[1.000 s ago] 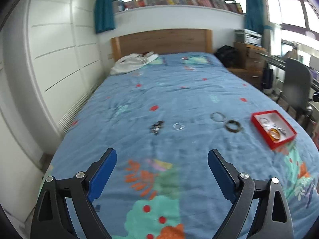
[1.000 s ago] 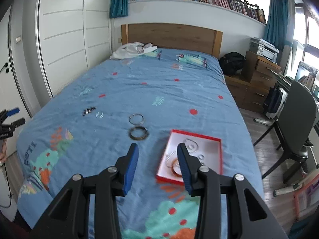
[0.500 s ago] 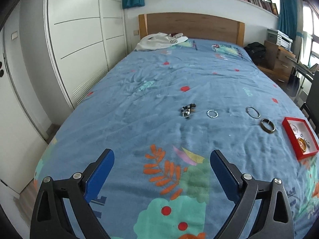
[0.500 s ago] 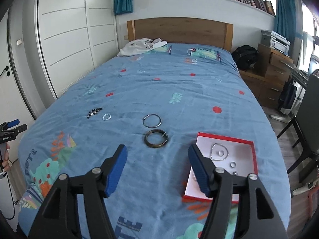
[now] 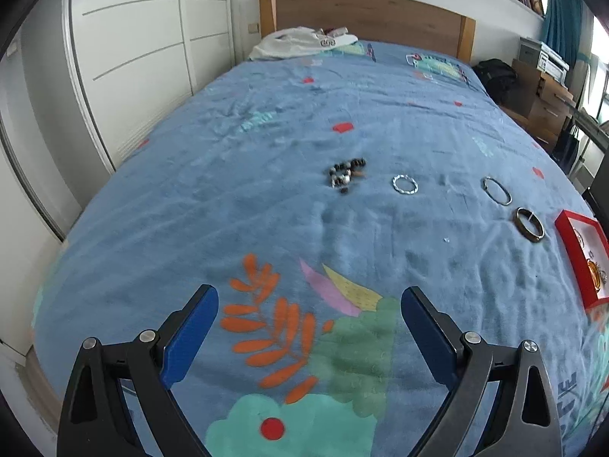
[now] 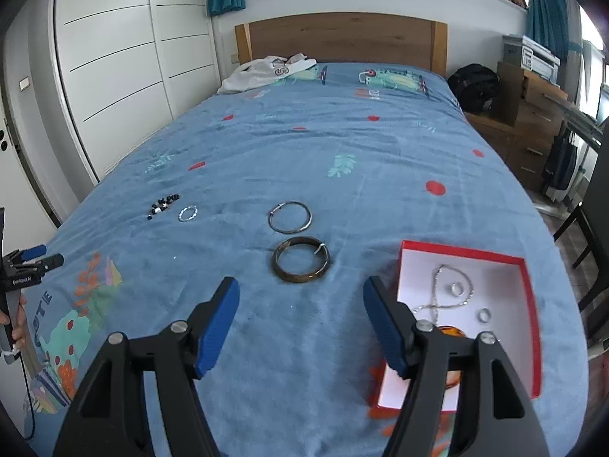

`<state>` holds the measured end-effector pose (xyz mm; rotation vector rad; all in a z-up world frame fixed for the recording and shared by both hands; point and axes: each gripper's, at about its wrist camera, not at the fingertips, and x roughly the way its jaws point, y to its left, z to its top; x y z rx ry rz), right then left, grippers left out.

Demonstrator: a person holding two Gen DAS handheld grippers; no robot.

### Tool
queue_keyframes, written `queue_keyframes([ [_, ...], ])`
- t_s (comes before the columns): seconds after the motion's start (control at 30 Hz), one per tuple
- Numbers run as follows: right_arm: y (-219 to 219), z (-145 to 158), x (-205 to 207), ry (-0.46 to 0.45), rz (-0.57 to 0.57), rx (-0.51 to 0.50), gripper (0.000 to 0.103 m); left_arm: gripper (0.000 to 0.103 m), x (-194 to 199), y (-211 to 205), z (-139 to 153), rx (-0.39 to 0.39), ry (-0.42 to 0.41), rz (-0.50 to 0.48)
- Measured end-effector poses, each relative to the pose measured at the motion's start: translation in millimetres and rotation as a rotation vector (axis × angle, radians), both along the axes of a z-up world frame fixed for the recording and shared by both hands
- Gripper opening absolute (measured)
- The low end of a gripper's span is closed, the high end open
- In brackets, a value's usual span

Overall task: Organize jewelry
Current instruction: 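Withdraw both tools from the box toward the remaining jewelry, then grasp the dark horn bangle with the right tool while the left tool grasps the beaded bracelet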

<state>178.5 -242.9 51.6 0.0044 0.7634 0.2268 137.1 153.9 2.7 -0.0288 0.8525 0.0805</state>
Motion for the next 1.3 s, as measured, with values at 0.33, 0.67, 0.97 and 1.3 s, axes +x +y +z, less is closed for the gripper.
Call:
queue_keyframes([
  [0.33, 13, -32, 20, 0.031, -0.01, -0.016, 0.068, 0.096, 16, 3, -27, -0.002, 0.053, 0.023],
  [0.67, 24, -58, 51, 0.062, -0.042, 0.01, 0.076, 0.096, 38, 13, -46, -0.022, 0.08, 0.044],
  [0.97, 37, -93, 96, 0.129, -0.069, 0.036, 0.076, 0.096, 100, 17, -59, -0.047, 0.079, 0.002],
  [1.3, 45, -124, 132, 0.166, -0.09, 0.004, 0.076, 0.096, 198, 2, -85, -0.078, 0.105, -0.075],
])
